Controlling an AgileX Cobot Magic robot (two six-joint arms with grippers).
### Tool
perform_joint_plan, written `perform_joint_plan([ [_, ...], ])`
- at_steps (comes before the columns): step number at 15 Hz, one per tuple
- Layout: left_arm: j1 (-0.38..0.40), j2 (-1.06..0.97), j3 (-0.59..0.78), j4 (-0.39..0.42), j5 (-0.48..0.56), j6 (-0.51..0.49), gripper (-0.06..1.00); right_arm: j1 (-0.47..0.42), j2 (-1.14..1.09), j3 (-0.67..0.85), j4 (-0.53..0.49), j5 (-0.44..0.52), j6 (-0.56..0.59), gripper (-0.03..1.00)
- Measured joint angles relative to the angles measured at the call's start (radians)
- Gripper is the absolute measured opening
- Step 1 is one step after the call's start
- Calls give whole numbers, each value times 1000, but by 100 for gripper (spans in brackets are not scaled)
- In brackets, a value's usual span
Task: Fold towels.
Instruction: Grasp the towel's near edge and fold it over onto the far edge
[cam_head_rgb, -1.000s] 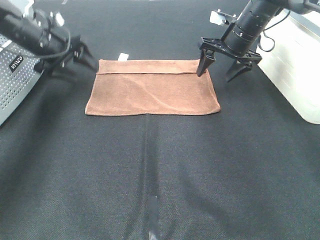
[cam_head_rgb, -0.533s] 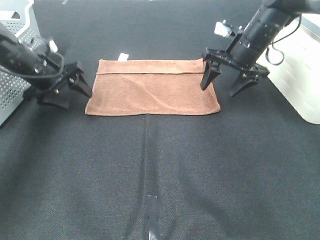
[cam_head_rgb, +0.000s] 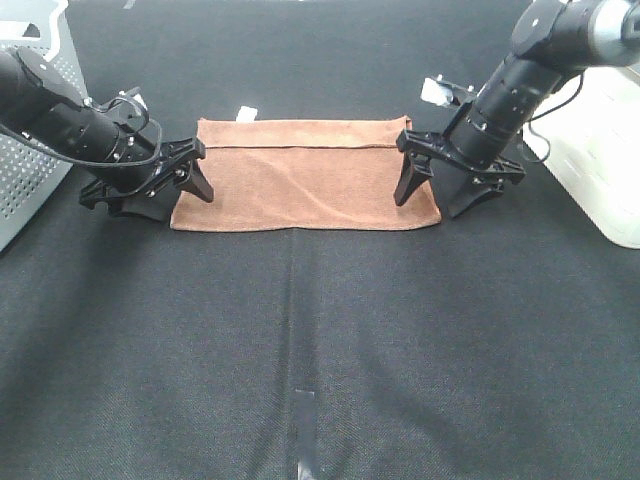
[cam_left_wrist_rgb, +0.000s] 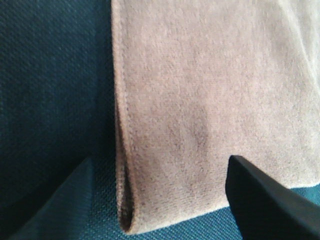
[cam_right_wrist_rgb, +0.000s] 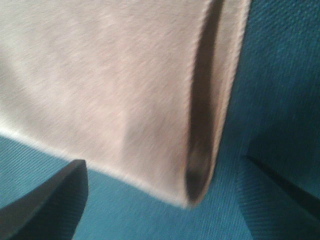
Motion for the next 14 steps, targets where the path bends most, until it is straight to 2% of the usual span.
perform_joint_plan([
  [1,0,3,0,-5,-1,-1,71,0,5,0,10,-18,-1,76],
  [3,0,23,-13,-33,7,-1,70,1,19,0,99,-29,-45,73],
  [4,0,27,-16,-44,7,-1,69,2,29,0,144,-29,-64,66],
  [6,-6,35,-18,-57,1,3,55,7,36,0,171,-44,-78,51],
  [7,-11,40,-18,-59,1,10,42,8,36,0,173,-49,-78,44],
  [8,-11,40,-18,-59,1,10,42,8,36,0,173,-49,-78,44],
  [9,-15,47,-18,-60,7,14,22,8,36,0,161,-56,-77,31],
  [11,-16,50,-18,-52,18,14,2,8,36,0,113,-59,-49,5],
  [12,-18,50,-18,-40,26,14,1,8,36,0,92,-57,-29,0],
  [14,-19,37,-18,8,54,4,1,-3,33,0,89,-43,-6,0],
])
